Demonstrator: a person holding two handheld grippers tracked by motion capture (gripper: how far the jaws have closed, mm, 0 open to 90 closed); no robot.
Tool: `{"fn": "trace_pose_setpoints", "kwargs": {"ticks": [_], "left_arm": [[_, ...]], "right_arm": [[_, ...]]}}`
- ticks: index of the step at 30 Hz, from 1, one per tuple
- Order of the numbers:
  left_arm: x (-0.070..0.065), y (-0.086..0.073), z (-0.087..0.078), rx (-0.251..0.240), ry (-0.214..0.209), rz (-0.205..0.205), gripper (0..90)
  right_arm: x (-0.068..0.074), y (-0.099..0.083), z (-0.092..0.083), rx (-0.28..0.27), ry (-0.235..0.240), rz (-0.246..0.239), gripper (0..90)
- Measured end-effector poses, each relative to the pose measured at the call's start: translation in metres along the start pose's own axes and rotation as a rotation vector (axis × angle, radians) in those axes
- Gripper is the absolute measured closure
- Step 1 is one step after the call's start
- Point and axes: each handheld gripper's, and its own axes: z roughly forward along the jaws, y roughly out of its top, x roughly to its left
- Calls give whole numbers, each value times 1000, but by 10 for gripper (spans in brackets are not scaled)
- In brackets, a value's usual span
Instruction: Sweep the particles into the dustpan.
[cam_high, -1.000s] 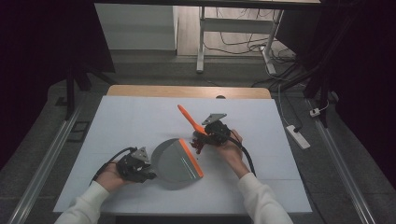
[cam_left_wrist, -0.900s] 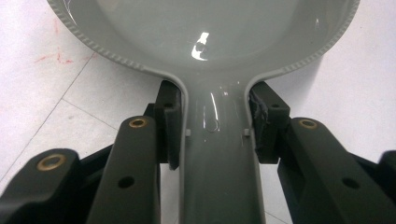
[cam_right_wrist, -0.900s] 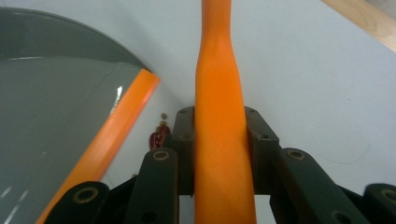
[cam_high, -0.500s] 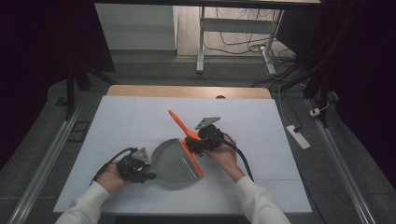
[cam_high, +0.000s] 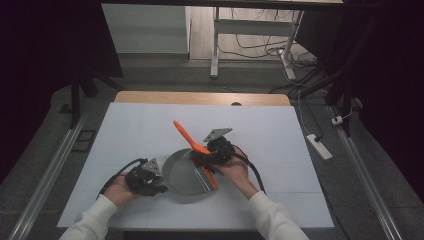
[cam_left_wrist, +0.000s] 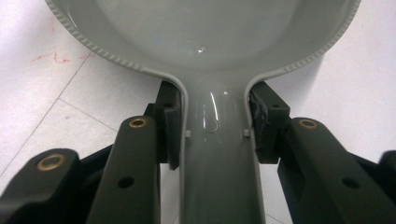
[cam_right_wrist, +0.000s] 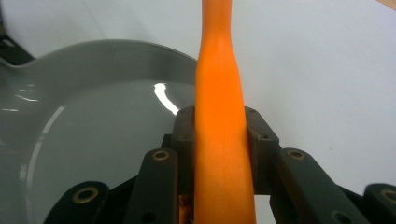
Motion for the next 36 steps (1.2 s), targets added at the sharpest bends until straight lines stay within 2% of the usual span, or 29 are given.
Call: {"fn": "trace_pose_setpoints", "kwargs": {"ticks": [3, 5, 7, 9, 14, 16, 20, 22, 29, 35, 36], "left_arm": [[0, 0, 0, -1, 2, 0, 621], [1, 0, -1, 5, 3, 8, 621], [0, 0, -1, 4, 0, 7, 621], [0, -1, 0, -4, 0, -4, 621], [-1, -1, 0, 1, 3, 0, 621], [-1, -1, 0, -6, 4, -7, 621], [0, -1, 0, 0, 4, 2, 621], [-1, -1, 1, -7, 4, -11, 621], [-1, -1, 0, -11, 4, -12, 620], [-1, -1, 0, -10, 5, -16, 621], [-1, -1, 1, -9, 6, -21, 621]], "right_arm": [[10, 5, -1, -13, 55, -4, 700], [14, 9, -3, -32, 72, -30, 700], [15, 12, -9, -53, 55, -46, 700], [11, 13, -17, -80, 37, -33, 700], [-9, 8, -34, -108, -55, 5, 700], [-18, 4, -38, -103, -84, 27, 700], [-32, -3, -38, -94, -104, 62, 699], [-34, -5, -35, -78, -108, 69, 699], [-32, -7, -17, -17, -114, 43, 699], [-27, -5, -3, 37, -143, 1, 699], [-27, -5, -1, 31, -137, -3, 700]]}}
